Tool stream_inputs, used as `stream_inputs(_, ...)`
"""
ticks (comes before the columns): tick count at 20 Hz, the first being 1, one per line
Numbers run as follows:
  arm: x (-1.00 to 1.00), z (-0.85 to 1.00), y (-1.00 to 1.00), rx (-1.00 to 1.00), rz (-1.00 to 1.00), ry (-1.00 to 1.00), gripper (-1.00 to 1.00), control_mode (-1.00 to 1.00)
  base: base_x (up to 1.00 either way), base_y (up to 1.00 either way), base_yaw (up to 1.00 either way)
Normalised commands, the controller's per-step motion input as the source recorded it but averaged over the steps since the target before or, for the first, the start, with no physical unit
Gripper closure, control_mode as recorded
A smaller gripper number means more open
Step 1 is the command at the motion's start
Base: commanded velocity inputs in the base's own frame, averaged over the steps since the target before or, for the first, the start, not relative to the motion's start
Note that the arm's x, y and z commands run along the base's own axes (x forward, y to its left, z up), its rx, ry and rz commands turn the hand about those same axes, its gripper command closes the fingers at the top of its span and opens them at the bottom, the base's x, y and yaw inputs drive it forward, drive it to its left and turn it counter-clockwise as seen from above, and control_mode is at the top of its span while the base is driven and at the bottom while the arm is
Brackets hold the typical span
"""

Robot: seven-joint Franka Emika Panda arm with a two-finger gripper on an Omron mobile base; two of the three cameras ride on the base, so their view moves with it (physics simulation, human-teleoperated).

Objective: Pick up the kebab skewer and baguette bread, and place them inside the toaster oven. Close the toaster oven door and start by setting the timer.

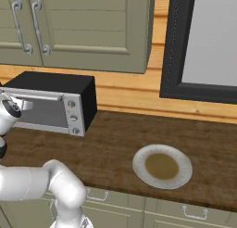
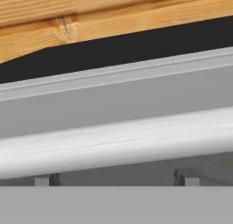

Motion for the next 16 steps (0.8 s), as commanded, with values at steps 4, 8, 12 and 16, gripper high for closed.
stream_inputs(4, 0.38, 0.0, 0.0, 0.0, 0.0, 0.0, -1.0, -1.0, 0.0, 0.0, 0.0)
stream_inputs(8, 0.01, 0.0, -0.12, 0.0, -0.01, 0.0, -1.0, -1.0, 0.0, 0.0, 0.0)
stream_inputs(12, -0.29, 0.0, -0.7, 0.0, -0.09, 0.0, -1.0, -1.0, 0.0, 0.0, 0.0)
stream_inputs(16, -0.47, -0.02, -0.81, 0.0, -0.07, 0.0, -1.0, -1.0, 0.0, 0.0, 0.0)
